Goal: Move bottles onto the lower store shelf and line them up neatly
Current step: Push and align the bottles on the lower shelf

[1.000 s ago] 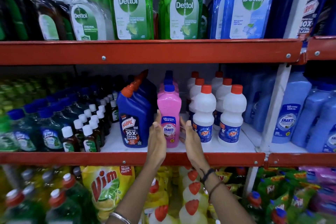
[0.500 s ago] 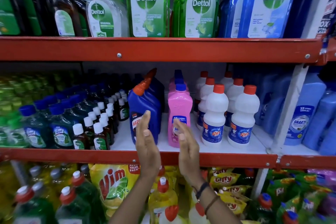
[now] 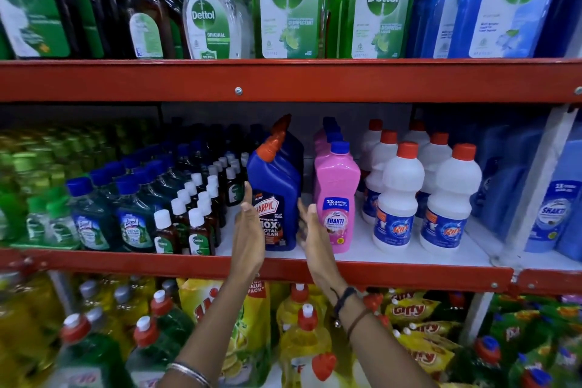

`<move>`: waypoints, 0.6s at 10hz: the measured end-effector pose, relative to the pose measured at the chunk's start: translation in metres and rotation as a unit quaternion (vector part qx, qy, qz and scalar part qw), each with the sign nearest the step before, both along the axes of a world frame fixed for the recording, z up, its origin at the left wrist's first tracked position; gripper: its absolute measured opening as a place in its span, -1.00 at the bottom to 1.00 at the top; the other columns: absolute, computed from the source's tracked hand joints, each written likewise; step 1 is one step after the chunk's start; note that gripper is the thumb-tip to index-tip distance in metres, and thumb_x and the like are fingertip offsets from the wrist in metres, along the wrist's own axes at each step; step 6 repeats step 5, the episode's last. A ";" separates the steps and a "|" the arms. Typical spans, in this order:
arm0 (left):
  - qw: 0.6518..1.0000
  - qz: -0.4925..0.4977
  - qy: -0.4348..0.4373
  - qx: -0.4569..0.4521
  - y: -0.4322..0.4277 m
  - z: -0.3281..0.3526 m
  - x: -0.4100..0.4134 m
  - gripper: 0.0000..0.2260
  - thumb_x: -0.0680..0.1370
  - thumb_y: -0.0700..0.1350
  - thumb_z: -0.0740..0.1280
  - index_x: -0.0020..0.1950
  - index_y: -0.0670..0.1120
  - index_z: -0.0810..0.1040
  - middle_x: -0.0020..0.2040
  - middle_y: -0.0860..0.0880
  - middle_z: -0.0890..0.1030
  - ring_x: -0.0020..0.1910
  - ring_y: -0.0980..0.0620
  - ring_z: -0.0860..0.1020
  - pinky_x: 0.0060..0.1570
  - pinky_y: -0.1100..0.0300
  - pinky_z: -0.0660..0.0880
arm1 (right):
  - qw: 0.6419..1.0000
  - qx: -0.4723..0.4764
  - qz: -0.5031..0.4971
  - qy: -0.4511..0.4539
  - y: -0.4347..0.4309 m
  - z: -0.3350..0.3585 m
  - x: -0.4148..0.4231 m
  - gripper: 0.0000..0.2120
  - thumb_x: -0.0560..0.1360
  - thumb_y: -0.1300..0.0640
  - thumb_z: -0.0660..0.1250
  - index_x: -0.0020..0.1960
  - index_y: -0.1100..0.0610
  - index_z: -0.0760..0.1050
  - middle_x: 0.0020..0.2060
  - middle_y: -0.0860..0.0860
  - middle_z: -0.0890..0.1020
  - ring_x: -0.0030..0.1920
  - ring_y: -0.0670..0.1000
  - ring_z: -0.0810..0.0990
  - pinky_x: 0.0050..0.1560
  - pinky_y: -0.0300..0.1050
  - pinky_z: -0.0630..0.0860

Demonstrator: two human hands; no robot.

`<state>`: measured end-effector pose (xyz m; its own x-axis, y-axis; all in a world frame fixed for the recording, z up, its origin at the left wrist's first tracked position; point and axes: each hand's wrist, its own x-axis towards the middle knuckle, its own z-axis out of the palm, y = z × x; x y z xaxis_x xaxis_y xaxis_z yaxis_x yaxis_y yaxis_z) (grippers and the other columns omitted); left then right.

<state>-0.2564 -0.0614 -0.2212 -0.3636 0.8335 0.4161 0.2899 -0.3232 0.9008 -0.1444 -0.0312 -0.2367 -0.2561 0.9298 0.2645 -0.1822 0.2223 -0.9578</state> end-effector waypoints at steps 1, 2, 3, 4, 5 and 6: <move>1.000 -0.003 0.000 0.003 -0.002 0.001 -0.001 -0.05 0.19 0.65 -0.28 0.52 0.28 -0.04 0.59 0.00 0.08 0.54 -0.07 0.14 0.47 -0.21 0.18 | 1.000 -0.004 -0.003 0.003 0.001 0.001 0.000 -0.07 0.21 -0.60 0.05 0.43 -0.10 0.26 0.48 -0.06 0.31 0.45 -0.06 0.28 0.47 0.07 0.24; 1.000 0.009 0.019 -0.004 -0.003 0.000 -0.001 -0.06 0.21 0.63 -0.31 0.53 0.27 -0.05 0.58 -0.03 0.11 0.51 -0.14 0.21 0.44 -0.15 0.23 | 1.000 0.001 -0.008 0.001 0.002 0.002 0.000 -0.07 0.22 -0.60 0.05 0.44 -0.09 0.25 0.47 -0.06 0.31 0.44 -0.06 0.30 0.44 0.04 0.27; 1.000 0.016 0.016 0.007 -0.006 0.000 0.001 -0.09 0.24 0.62 -0.29 0.53 0.28 -0.05 0.58 -0.04 0.13 0.52 -0.08 0.18 0.42 -0.10 0.22 | 1.000 0.008 -0.009 -0.004 -0.002 0.003 0.001 -0.19 0.35 -0.48 0.02 0.46 -0.04 0.22 0.48 -0.03 0.30 0.45 -0.03 0.28 0.46 0.09 0.24; 0.999 0.039 0.014 0.021 -0.007 -0.003 0.007 -0.09 0.28 0.61 -0.25 0.55 0.21 -0.02 0.56 -0.04 0.13 0.45 0.14 0.13 0.40 0.05 0.12 | 0.999 0.007 -0.011 0.034 -0.010 0.005 0.004 -0.32 0.44 -0.28 0.04 0.45 0.07 0.26 0.44 0.04 0.37 0.41 -0.02 0.36 0.42 0.00 0.33; 0.990 0.086 0.028 0.106 -0.014 0.005 0.023 -0.19 0.44 0.51 -0.15 0.56 0.06 0.09 0.55 0.01 0.15 0.51 0.11 0.14 0.49 0.01 0.15 | 0.995 0.047 -0.080 0.046 -0.034 -0.006 0.029 -0.49 0.49 -0.22 0.09 0.32 0.00 0.42 0.27 -0.03 0.56 0.27 -0.09 0.52 0.22 -0.22 0.49; 0.990 0.086 0.028 0.106 -0.014 0.005 0.023 -0.19 0.44 0.51 -0.15 0.56 0.06 0.09 0.55 0.01 0.15 0.51 0.11 0.14 0.49 0.01 0.15 | 0.995 0.047 -0.080 0.046 -0.034 -0.006 0.029 -0.49 0.49 -0.22 0.09 0.32 0.00 0.42 0.27 -0.03 0.56 0.27 -0.09 0.52 0.22 -0.22 0.49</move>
